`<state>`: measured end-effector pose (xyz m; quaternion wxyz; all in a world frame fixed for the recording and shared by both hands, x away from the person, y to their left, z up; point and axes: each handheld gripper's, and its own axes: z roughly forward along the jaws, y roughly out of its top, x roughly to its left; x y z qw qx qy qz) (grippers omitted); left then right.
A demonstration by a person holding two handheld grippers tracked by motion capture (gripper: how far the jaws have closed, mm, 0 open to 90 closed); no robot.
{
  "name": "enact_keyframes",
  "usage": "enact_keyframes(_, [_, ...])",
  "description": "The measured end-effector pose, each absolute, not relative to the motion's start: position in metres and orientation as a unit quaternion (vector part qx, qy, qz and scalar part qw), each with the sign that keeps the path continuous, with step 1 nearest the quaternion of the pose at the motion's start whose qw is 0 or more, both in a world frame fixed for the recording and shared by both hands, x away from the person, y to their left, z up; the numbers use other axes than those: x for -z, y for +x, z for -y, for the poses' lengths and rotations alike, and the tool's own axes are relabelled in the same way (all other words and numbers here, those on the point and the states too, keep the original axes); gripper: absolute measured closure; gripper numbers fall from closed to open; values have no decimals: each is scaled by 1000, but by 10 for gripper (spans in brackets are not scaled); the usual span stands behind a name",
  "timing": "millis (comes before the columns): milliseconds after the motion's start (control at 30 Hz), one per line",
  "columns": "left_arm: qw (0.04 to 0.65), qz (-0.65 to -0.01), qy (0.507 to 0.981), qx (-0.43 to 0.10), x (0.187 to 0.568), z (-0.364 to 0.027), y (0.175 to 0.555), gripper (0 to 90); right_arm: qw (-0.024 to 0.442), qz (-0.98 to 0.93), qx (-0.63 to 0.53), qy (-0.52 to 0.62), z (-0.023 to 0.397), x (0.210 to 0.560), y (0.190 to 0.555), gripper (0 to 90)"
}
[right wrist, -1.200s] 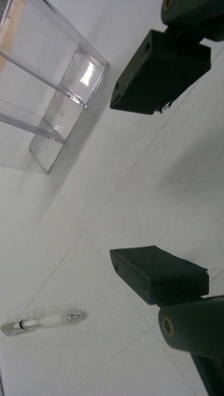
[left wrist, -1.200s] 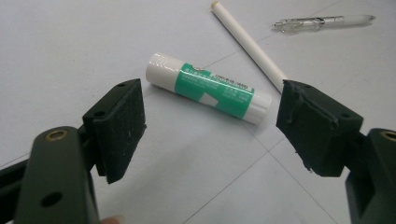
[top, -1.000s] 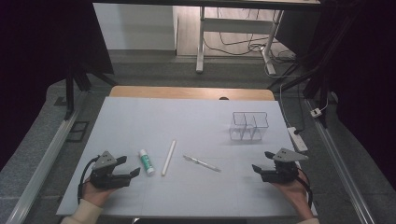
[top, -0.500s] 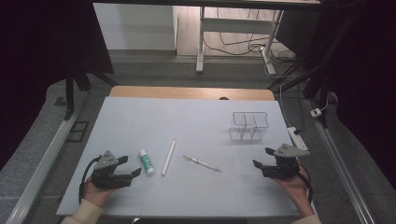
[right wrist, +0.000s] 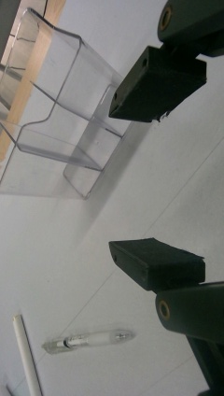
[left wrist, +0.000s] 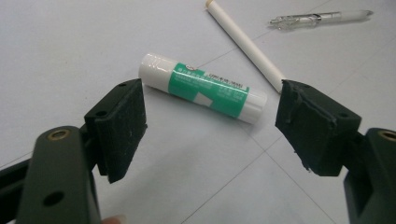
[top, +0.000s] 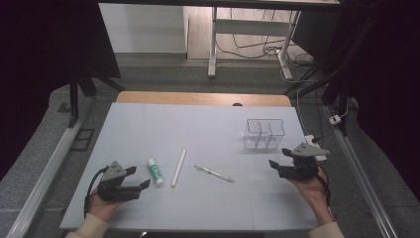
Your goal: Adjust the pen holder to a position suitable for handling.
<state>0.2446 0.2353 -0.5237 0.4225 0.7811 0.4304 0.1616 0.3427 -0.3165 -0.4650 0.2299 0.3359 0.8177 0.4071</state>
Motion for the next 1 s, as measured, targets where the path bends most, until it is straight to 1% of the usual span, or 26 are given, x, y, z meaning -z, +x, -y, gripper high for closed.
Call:
enact_keyframes(633, [418,-428,784,-162,525,-234,247,246,248,-799,-402,371,323,446,368,353])
enact_keyframes(800, [420,-429,783,-163,525,-234,247,246,256,-794,-398,381,327,444,375,383])
enact_keyframes(833, [421,-430,782,-162,525,-234,247,246,259,-794,-392,386,328,444,377,412])
enact_keyframes(867, [421,-430,782,-162,525,-234,247,246,259,-794,-392,386,328,444,377,412])
enact_keyframes(1000, [419,-429,784,-162,525,-234,247,246,261,-793,-384,394,332,446,384,487])
